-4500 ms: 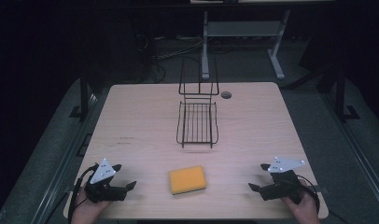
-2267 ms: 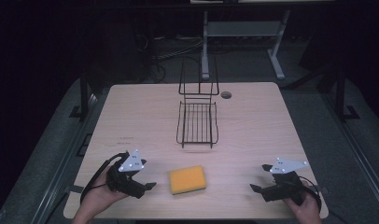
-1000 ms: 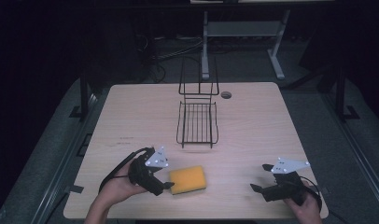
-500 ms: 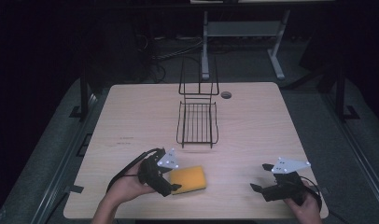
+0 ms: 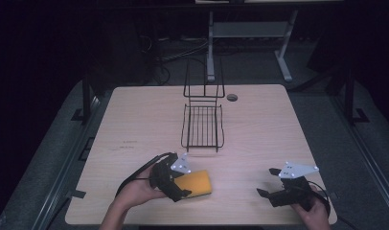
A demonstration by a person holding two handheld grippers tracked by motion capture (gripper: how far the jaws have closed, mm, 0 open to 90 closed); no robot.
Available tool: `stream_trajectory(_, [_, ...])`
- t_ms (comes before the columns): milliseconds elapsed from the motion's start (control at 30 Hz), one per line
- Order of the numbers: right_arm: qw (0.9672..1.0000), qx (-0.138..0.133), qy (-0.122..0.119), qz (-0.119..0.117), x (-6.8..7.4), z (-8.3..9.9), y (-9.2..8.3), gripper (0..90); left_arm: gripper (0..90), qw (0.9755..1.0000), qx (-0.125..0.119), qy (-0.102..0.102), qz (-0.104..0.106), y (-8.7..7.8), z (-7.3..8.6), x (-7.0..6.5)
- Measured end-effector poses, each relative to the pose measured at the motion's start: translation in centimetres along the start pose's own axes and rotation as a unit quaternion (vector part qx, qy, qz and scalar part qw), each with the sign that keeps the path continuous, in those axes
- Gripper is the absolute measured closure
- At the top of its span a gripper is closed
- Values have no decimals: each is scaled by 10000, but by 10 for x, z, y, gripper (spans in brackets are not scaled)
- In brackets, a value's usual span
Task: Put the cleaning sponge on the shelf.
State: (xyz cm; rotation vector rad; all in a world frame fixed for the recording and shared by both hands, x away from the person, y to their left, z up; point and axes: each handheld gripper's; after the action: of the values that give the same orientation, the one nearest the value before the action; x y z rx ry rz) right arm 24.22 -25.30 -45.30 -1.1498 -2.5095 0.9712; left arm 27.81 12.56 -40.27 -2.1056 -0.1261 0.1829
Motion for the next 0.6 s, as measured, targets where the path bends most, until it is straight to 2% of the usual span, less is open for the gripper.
stream_trajectory(600, [10000,-15,-16,-17,0,0,0,138,175,9997,236,-13,106,16,-7,5])
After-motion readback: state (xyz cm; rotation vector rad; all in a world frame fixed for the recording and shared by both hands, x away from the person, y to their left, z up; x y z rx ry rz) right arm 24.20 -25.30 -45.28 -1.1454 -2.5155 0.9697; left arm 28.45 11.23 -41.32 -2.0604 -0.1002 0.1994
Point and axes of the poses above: each handheld gripper's, and its own axes: y roughly forward along the jaws, z roughly out of its underside, x roughly to its left, and after that the axes turned 9 degrees about z, right-handed
